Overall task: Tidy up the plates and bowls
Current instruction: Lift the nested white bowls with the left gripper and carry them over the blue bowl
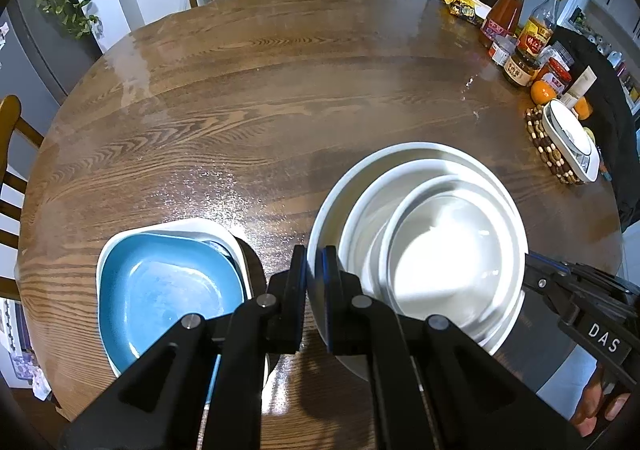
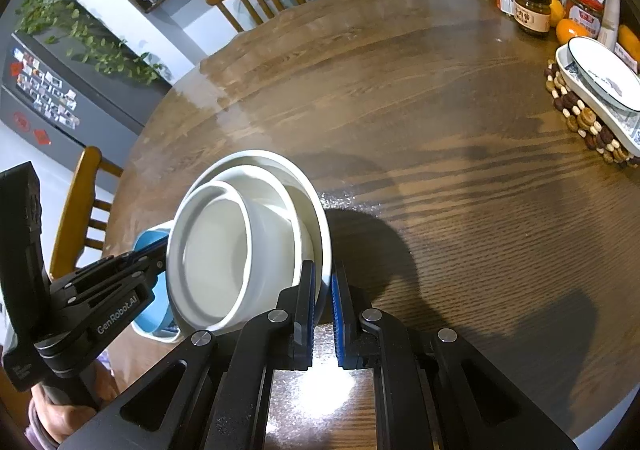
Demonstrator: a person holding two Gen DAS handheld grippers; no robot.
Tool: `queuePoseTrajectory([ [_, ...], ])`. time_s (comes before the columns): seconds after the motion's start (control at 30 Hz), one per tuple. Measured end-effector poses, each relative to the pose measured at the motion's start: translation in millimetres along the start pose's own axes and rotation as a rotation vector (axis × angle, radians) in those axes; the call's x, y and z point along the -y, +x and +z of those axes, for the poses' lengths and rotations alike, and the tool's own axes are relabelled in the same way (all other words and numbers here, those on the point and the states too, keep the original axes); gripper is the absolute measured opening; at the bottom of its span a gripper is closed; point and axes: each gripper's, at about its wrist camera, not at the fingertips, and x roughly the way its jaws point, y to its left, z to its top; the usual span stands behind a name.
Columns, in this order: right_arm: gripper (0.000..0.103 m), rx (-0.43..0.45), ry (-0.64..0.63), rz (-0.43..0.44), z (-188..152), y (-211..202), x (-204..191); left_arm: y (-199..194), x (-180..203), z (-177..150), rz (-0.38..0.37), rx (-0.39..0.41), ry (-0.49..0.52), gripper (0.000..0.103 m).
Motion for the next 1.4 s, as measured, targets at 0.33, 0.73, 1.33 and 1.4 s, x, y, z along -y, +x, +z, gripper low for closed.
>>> queuePoseTrajectory([
  [0.33,0.012,0.009,-0.028,-0.001,0.8,-3.0,-16.5,-10.7,-12.8,-3.8,0.005,0.030,-0.021,0.003],
  [0.73,0.012,0.008,-0.083,0.009,0.8,0.9,-54.8,-28.3,-46.6,-12.4,0.027,0.063,-0.062,0.003],
  [1.33,0.012,-0.031,-0.155,0.048,-10.4,25.4,-124.4,-49.9,-115.5,-32.4,0.082,0.063,-0.135,0.003],
  [1.4,0.012,-0.037,-0.159,0.049,-10.9,29.1,-130.4,-49.9,-121.7,-34.0,0.086,0.059,-0.143,0.003],
])
